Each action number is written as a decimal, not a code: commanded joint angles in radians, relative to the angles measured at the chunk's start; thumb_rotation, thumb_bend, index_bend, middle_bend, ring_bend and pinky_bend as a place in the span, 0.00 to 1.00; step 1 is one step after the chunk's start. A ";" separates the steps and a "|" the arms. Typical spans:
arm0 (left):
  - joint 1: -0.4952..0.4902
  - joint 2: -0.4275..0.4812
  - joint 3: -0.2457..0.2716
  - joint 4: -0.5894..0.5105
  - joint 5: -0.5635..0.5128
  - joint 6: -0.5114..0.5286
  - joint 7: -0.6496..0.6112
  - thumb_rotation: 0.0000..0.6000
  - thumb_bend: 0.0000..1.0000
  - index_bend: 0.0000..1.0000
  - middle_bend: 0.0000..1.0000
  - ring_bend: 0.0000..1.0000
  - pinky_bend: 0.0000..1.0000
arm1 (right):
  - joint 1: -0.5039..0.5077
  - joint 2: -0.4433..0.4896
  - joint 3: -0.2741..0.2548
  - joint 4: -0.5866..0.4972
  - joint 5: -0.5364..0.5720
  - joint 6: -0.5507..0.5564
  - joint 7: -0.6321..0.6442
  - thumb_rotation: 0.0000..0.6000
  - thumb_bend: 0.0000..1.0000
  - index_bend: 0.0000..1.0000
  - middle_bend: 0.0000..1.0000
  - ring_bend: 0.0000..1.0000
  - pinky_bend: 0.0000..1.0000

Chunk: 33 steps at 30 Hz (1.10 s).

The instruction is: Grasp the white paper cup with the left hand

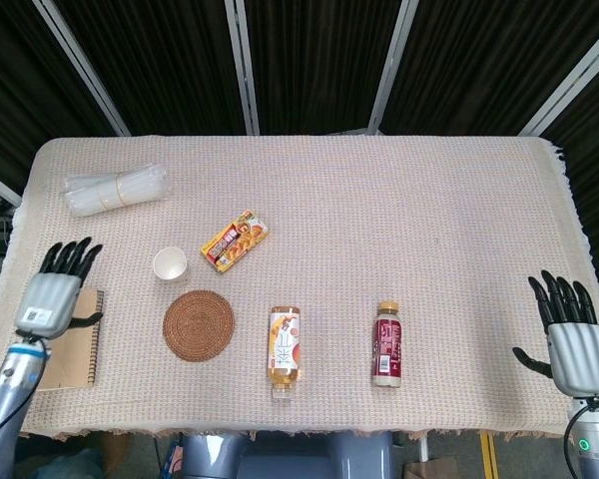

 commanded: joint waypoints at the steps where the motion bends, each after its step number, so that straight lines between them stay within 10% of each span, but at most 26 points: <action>1: -0.136 -0.095 -0.067 0.068 -0.104 -0.135 0.113 1.00 0.00 0.00 0.00 0.00 0.00 | 0.004 -0.003 0.008 0.006 0.021 -0.012 -0.006 1.00 0.00 0.00 0.00 0.00 0.00; 10: -0.274 -0.181 -0.071 0.193 -0.246 -0.329 0.151 1.00 0.00 0.00 0.02 0.02 0.08 | 0.001 -0.003 0.025 0.026 0.069 -0.019 -0.002 1.00 0.00 0.00 0.00 0.00 0.00; 20: -0.336 -0.275 -0.069 0.336 -0.246 -0.352 0.065 1.00 0.00 0.37 0.45 0.34 0.44 | -0.004 0.003 0.040 0.045 0.102 -0.021 0.026 1.00 0.00 0.00 0.00 0.00 0.00; 33: -0.333 -0.201 -0.057 0.189 -0.181 -0.267 0.014 1.00 0.00 0.46 0.51 0.40 0.48 | -0.002 0.008 0.040 0.037 0.103 -0.023 0.031 1.00 0.00 0.00 0.00 0.00 0.00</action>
